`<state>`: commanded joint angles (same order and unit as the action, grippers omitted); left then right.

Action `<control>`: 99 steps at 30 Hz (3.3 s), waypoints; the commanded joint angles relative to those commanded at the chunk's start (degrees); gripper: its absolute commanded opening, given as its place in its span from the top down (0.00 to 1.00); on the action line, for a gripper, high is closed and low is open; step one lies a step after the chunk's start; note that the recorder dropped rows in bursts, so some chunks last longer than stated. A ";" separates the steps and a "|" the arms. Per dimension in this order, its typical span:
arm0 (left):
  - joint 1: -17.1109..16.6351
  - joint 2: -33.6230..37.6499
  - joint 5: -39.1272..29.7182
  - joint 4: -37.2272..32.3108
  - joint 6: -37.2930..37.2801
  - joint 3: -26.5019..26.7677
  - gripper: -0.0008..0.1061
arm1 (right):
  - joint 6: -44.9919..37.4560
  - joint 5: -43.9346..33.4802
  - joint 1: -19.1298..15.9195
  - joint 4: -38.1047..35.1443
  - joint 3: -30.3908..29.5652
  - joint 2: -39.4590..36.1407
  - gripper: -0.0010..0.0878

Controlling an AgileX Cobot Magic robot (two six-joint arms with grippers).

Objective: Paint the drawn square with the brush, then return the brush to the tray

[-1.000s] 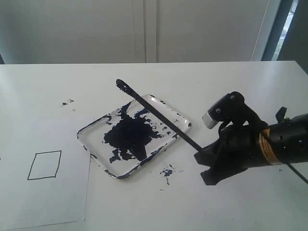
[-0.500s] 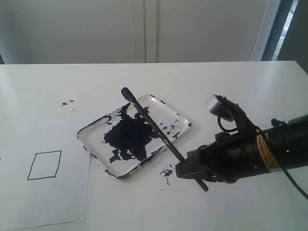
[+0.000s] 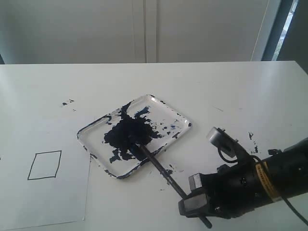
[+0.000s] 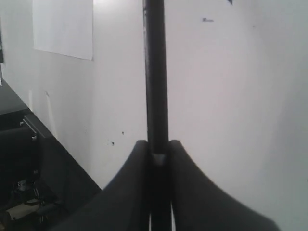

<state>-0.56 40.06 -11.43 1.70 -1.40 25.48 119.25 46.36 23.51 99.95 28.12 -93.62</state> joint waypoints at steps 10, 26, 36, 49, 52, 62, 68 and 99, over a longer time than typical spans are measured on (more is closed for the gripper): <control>0.00 0.00 -0.09 0.00 0.00 0.00 0.99 | -0.62 -3.63 -0.10 0.00 0.74 -1.97 0.99; 0.00 0.00 -0.09 0.00 0.00 0.00 0.99 | -0.98 4.42 -0.10 0.00 5.73 -4.34 0.99; 0.00 0.00 0.12 0.00 0.00 0.00 0.99 | -0.67 3.46 -0.10 0.00 6.56 -9.90 0.99; 0.00 0.00 0.46 0.00 0.00 0.00 0.99 | -2.19 1.73 -0.10 0.00 6.56 -9.90 0.63; 0.00 0.00 0.46 0.00 0.00 0.00 0.99 | -3.22 0.28 -0.10 0.00 6.57 -9.57 0.63; 0.00 0.00 0.46 0.00 0.12 0.00 0.99 | -6.10 -4.38 -0.10 0.00 7.07 -1.78 0.63; 0.00 0.00 0.46 0.00 0.12 0.00 0.99 | -9.79 -10.32 -0.10 0.00 7.72 5.97 0.63; 0.00 0.00 -0.13 0.00 0.33 0.00 0.99 | -29.02 -31.70 10.26 0.00 7.72 46.03 0.72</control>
<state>-0.56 40.06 -11.56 1.70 -1.06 25.48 90.23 14.66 33.78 99.95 35.84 -47.59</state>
